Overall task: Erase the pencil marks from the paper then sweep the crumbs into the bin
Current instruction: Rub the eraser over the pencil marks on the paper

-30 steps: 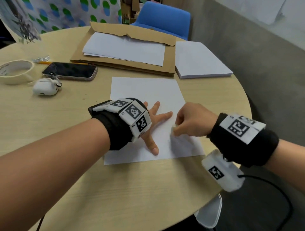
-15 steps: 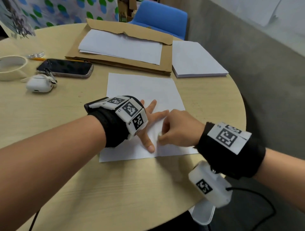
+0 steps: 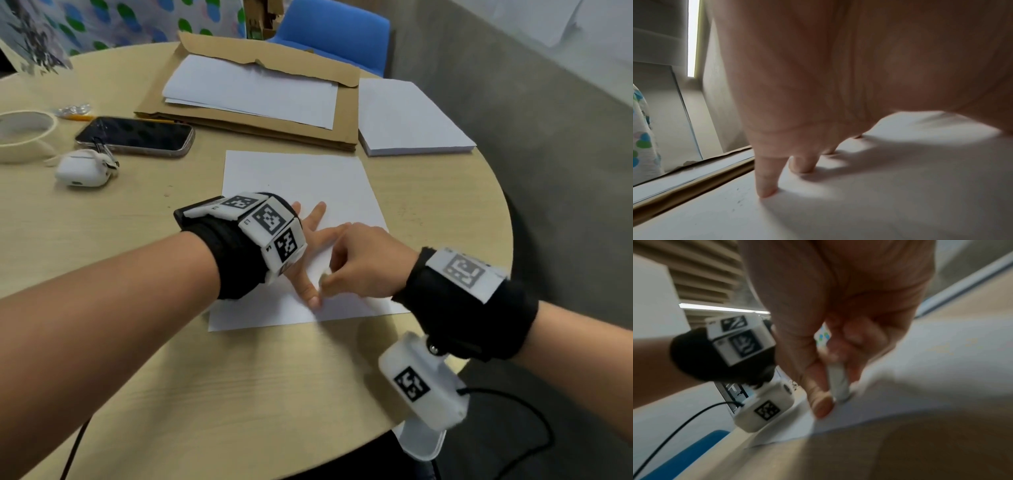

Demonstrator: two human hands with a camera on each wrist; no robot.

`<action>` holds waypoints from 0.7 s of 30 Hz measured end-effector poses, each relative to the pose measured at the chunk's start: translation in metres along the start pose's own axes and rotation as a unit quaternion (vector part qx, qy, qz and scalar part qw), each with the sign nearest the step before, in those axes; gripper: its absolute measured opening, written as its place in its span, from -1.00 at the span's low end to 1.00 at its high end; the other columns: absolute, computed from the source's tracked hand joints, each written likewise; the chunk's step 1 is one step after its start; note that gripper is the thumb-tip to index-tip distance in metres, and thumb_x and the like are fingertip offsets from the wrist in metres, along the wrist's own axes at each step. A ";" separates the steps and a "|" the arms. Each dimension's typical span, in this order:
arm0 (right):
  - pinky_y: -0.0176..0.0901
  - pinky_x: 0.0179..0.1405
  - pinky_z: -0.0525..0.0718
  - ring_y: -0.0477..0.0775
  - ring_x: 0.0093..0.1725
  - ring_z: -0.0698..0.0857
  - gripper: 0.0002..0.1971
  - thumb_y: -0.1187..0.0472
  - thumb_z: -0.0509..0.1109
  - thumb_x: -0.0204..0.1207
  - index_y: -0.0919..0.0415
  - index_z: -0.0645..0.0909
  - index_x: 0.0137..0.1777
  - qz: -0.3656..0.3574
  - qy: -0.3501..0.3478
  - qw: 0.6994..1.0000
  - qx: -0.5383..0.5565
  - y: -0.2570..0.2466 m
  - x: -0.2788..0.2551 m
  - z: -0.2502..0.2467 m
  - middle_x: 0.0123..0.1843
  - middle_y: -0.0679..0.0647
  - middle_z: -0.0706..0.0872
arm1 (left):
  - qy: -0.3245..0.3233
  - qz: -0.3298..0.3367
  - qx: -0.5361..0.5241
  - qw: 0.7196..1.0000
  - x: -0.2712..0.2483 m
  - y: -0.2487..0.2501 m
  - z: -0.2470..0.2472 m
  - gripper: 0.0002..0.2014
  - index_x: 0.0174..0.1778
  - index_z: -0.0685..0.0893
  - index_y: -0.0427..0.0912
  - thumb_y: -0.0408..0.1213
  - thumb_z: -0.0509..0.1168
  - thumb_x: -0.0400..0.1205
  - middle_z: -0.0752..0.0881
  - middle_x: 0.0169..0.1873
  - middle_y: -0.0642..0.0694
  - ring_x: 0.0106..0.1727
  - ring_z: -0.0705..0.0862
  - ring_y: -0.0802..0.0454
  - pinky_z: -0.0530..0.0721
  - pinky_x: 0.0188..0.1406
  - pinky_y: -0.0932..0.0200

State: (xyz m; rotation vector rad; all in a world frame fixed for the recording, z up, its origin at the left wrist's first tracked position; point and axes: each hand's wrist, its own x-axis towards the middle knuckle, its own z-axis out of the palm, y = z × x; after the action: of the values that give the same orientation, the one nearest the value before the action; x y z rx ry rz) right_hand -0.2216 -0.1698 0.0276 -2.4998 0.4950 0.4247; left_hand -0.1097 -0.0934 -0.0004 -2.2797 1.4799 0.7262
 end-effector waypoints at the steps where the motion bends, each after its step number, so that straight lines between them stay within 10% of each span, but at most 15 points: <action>1: -0.54 -0.77 0.26 -0.25 -0.73 0.48 -0.57 0.23 0.53 0.30 0.04 0.36 -0.64 0.003 0.007 1.000 -0.013 0.001 0.001 -0.001 -0.83 -0.18 0.44 | 0.001 -0.001 0.000 1.000 0.000 -0.001 0.000 0.30 0.53 -0.46 0.27 0.34 0.46 0.20 -0.48 0.58 -0.14 0.60 -0.35 -0.37 -0.13 0.51 -0.42; 7: -0.28 -0.56 0.37 0.02 -0.44 0.54 -0.73 0.25 0.50 0.27 0.20 0.49 -0.55 0.066 0.081 0.994 -0.044 0.019 0.002 -0.024 -0.51 0.05 0.53 | 0.001 -0.014 -0.003 1.000 0.003 0.000 0.000 0.31 0.50 -0.48 0.33 0.35 0.47 0.17 -0.50 0.56 -0.14 0.62 -0.26 -0.38 -0.06 0.51 -0.41; 12: -0.48 -0.73 0.35 -0.32 -0.73 0.49 -0.65 0.23 0.52 0.30 0.06 0.43 -0.58 0.021 0.019 1.000 -0.005 0.005 -0.001 -0.003 -0.79 -0.17 0.50 | 0.002 -0.017 0.020 1.000 0.006 -0.001 0.002 0.33 0.48 -0.53 0.29 0.42 0.42 0.15 -0.55 0.54 -0.16 0.62 -0.29 -0.34 -0.10 0.53 -0.35; 21: -0.34 -0.62 0.41 -0.11 -0.50 0.55 -0.79 0.25 0.51 0.27 0.20 0.56 -0.50 0.093 0.069 0.993 -0.003 0.027 -0.004 -0.027 -0.52 -0.02 0.61 | -0.003 -0.014 -0.001 1.000 0.008 0.001 0.002 0.33 0.47 -0.52 0.34 0.39 0.46 0.14 -0.53 0.55 -0.13 0.61 -0.31 -0.39 -0.08 0.50 -0.42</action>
State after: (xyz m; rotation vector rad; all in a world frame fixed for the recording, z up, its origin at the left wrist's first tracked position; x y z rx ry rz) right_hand -0.2317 -0.2052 0.0383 -2.5096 0.7880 0.3240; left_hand -0.1085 -0.0991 -0.0063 -2.2929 1.4438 0.7252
